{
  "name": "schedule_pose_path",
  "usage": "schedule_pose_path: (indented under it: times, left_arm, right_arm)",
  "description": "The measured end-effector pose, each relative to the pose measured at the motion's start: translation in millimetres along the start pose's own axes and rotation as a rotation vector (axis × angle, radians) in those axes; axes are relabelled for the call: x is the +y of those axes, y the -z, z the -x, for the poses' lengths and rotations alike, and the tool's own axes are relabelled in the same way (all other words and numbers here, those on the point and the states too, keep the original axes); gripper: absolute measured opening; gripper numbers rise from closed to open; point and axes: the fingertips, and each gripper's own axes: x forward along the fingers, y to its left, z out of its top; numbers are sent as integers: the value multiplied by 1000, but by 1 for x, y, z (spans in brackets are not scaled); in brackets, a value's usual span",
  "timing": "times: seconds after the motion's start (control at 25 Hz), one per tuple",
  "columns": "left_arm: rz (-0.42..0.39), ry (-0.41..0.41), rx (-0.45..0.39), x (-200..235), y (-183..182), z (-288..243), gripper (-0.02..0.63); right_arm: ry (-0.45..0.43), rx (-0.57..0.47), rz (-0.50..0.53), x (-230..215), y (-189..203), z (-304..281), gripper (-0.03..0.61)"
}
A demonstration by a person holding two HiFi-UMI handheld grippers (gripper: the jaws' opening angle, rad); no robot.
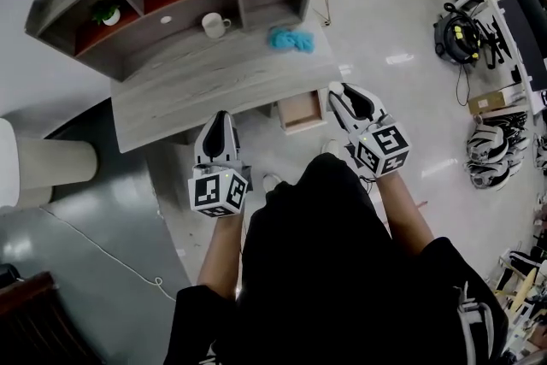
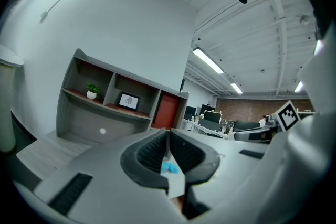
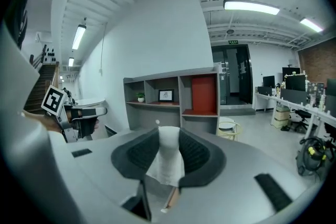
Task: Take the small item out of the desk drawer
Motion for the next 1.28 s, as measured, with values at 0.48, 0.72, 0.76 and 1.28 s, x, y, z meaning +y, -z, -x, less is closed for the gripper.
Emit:
schedule_pose_path:
  times: [0.48, 0.72, 0.76, 1.28]
  left_arm:
    - [-2, -3, -27, -57, 7, 17, 26]
    - [-12, -27, 2, -96, 18, 16, 26]
    - [-22, -37, 5, -102, 20, 18, 25]
    - [-12, -157, -3, -142, 43, 7, 26]
  right_arm:
    - [63, -12, 38, -54, 10, 55, 118]
    - [67, -33, 10, -87, 12, 82, 118]
    - [65, -36, 13, -93, 12, 87, 117]
    - [-16, -14, -11, -151, 36, 108, 117]
